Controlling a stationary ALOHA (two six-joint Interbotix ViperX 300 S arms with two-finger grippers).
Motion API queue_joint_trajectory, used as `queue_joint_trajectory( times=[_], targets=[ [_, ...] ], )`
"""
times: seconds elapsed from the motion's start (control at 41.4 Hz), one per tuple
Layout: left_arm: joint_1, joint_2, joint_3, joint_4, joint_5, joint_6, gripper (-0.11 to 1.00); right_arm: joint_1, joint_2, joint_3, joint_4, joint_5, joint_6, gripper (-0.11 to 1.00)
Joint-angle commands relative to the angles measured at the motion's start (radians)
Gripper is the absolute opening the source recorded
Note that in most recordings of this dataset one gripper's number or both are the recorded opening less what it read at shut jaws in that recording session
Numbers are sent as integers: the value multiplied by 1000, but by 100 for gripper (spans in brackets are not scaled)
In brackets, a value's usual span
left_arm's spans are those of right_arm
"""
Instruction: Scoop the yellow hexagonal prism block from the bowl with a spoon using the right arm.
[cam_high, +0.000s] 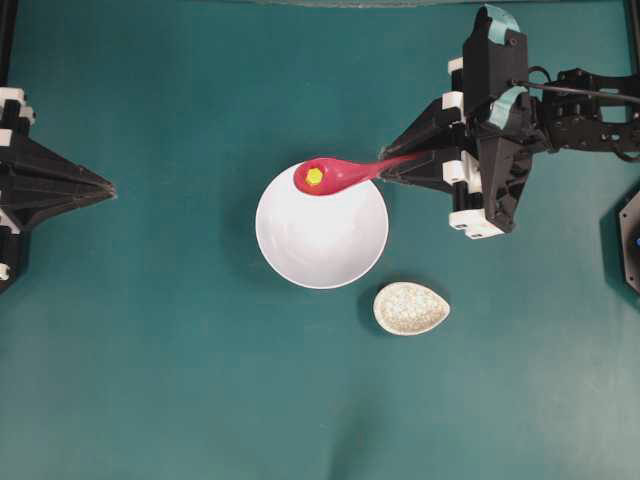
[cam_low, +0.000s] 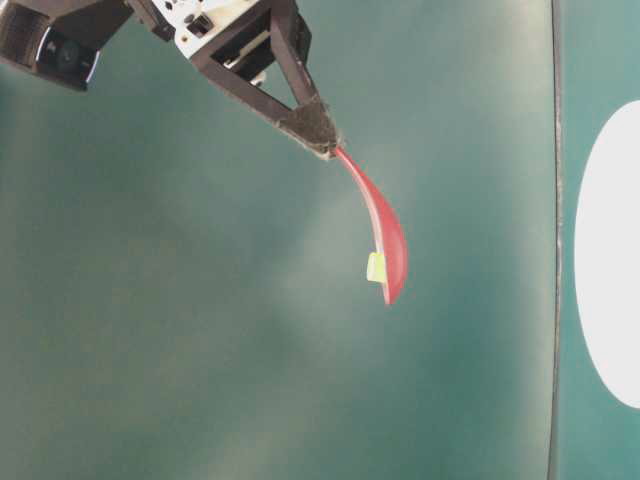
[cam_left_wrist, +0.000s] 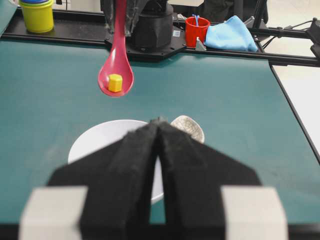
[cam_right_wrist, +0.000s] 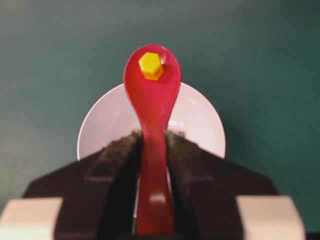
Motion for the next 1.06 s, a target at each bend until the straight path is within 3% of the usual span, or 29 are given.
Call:
queue_joint_trajectory(
  times=[0.0, 1.04],
  targets=[
    [3, 5, -32, 2, -6, 2, 1, -3, -21, -25, -2, -5, 2, 23],
    [3, 5, -29, 3, -3, 28, 1, -3, -21, -25, -2, -3, 2, 23]
  ],
)
